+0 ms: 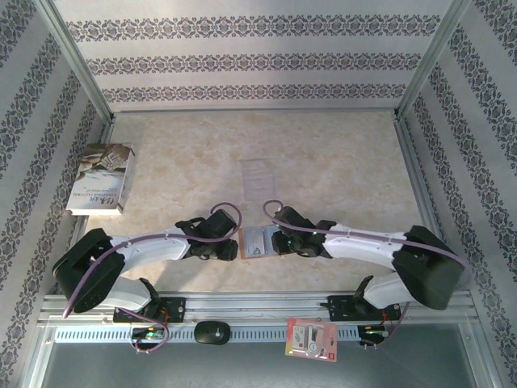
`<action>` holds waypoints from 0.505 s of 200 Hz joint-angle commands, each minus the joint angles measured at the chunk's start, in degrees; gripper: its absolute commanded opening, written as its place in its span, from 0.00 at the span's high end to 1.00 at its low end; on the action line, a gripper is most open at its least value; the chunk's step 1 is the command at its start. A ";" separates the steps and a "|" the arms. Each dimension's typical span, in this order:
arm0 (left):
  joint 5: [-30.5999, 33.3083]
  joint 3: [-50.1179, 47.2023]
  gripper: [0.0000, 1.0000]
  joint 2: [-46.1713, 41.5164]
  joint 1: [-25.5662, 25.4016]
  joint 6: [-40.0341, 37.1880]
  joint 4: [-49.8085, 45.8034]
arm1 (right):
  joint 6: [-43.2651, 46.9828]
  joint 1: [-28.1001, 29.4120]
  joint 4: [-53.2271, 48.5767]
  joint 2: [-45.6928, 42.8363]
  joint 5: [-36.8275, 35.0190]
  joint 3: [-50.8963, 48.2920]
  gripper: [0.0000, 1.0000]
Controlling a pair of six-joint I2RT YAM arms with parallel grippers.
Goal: Take the credit cards out of the card holder
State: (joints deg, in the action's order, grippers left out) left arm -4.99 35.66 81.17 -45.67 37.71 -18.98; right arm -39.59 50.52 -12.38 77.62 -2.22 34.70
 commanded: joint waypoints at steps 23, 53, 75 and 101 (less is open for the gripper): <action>-1.62 4.49 0.52 7.42 1.91 -2.36 10.77 | 0.89 0.81 2.06 -16.00 -9.47 -5.04 0.64; 0.13 1.75 0.43 1.02 5.75 -3.25 10.59 | 2.41 -4.34 7.40 -19.64 -0.03 -6.05 0.43; -1.50 -0.13 0.30 -3.82 6.23 -4.41 14.37 | 0.61 -7.94 10.69 -15.06 10.87 -4.90 0.44; -4.22 -0.46 0.23 -4.36 4.47 -4.28 18.76 | -0.86 -7.60 13.20 -6.36 17.80 -1.75 0.48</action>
State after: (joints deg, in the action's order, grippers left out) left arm -9.67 35.46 77.73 -40.45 35.53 -11.09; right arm -38.96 42.50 -3.07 65.10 4.99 29.65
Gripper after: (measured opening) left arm 0.752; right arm 0.548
